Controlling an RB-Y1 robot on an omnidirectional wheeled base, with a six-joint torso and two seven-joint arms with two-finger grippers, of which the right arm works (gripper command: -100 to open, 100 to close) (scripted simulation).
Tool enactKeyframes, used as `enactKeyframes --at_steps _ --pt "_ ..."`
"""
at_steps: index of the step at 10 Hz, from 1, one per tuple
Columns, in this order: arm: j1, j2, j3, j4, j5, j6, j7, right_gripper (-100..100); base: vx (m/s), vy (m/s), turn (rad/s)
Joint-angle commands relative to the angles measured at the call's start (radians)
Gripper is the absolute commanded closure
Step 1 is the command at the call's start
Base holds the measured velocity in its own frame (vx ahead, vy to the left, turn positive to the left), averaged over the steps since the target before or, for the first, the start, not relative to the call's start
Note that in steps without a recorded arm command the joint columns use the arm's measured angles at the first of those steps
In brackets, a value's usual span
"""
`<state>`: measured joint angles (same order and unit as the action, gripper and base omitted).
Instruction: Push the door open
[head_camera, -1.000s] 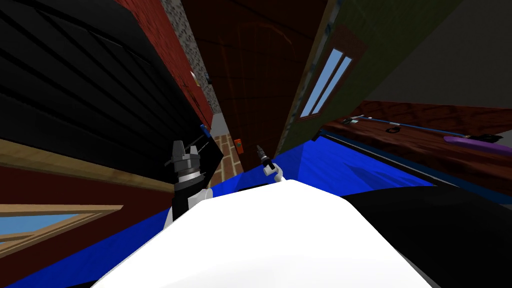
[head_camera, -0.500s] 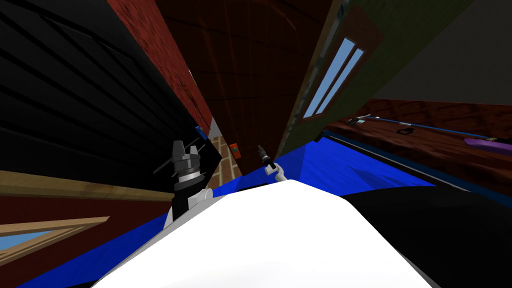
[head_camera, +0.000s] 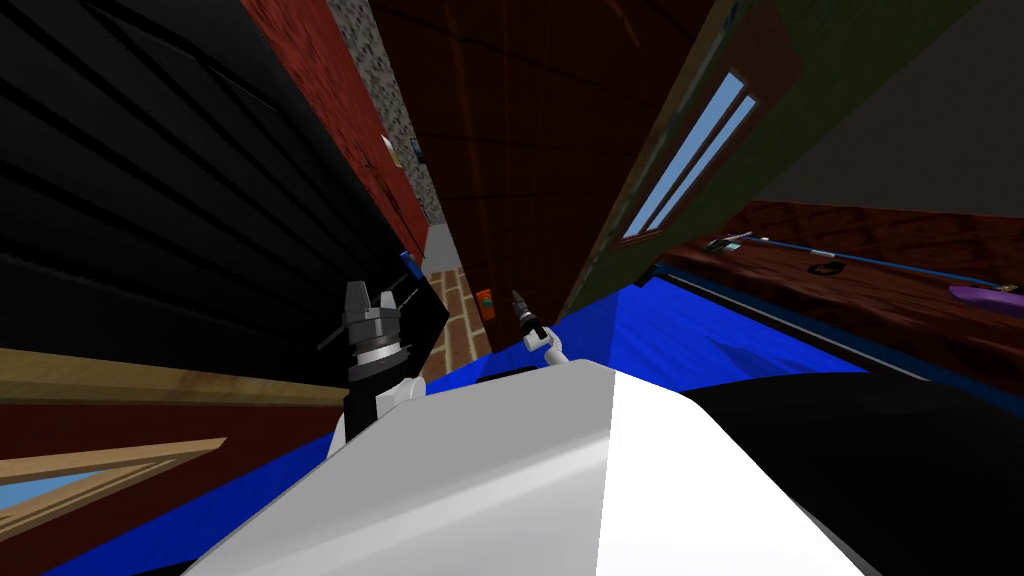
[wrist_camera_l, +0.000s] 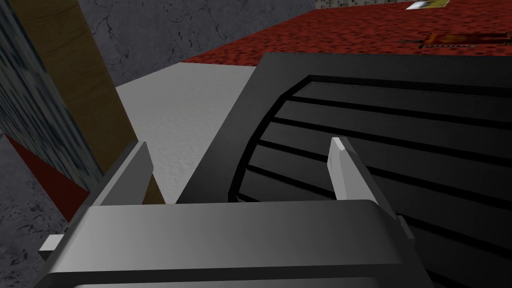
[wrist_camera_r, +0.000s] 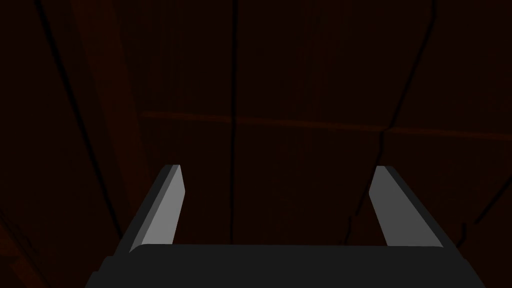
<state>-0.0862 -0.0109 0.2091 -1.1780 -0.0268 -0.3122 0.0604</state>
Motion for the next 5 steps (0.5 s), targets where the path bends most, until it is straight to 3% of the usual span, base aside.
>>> enactKeyframes --at_steps 1,5 --pt "-0.002 0.019 -0.001 0.0 0.0 0.003 0.0 -100 0.006 0.207 0.012" --pt "-0.003 0.053 -0.003 0.002 0.0 0.002 0.0 -100 0.022 0.214 0.016"
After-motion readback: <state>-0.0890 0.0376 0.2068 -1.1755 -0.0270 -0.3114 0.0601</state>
